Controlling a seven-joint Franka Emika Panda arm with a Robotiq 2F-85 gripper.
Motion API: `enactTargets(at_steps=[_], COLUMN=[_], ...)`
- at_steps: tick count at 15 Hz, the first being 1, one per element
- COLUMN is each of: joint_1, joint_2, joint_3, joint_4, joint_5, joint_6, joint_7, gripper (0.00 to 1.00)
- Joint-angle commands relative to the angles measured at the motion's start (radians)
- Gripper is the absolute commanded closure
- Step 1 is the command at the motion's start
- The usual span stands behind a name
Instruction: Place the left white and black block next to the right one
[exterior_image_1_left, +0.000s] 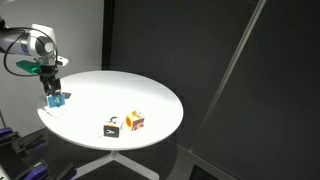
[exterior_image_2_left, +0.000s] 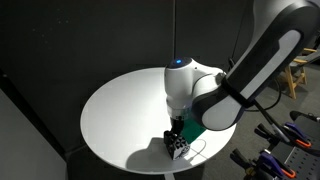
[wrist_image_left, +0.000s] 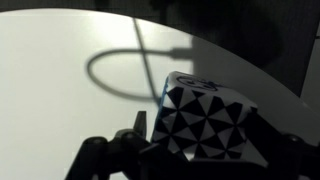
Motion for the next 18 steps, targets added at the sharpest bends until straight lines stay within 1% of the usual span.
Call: enactTargets(at_steps=[1,17,18], joint_1=[0.011,0.027,0.026], joint_2=[0.015,0.05,0.046], joint_3=[-0.017,-0.037,-0.035], joint_4=[0.014,0.031,0.029], joint_5=[-0.021,-0.027,-0.024], joint_6=[0.008,0.006,0.006], joint_7=[-0.004,-0.002,-0.006], gripper=[0.0,0.0,0.2])
